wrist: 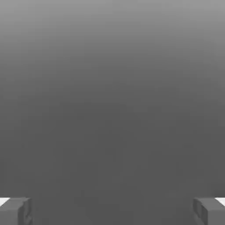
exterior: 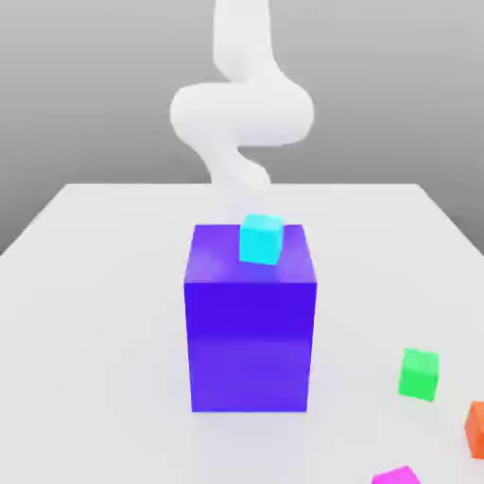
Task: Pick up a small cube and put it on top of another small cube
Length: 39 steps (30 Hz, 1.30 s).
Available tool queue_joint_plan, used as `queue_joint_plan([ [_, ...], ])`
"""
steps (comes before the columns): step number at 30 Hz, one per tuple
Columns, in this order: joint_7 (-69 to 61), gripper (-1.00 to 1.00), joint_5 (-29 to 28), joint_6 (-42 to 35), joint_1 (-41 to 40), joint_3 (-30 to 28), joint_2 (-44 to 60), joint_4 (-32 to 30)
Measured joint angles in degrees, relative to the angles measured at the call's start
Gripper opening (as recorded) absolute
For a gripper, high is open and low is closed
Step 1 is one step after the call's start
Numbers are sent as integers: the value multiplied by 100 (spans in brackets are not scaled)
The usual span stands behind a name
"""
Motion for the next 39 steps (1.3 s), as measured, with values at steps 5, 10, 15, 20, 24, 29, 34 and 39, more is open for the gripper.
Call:
queue_joint_plan([
  [5, 242, 0, -374, 210, -167, 422, 1074, 115],
  [10, 502, 0, -773, 408, -242, 750, 2120, 228],
  [15, 742, 0, -1142, 607, -220, 972, 3163, 340],
  [20, 902, 0, -1395, 825, -77, 1092, 4184, 446],
  [24, 937, 0, -1462, 1026, 33, 1149, 4969, 523],
  [29, 866, 0, -1372, 1311, 145, 1284, 5902, 606],
  [34, 829, 0, -1321, 1742, 268, 1351, 6834, 731],
  [39, 980, -100, -1533, 2157, 450, 1131, 7407, 867],
])
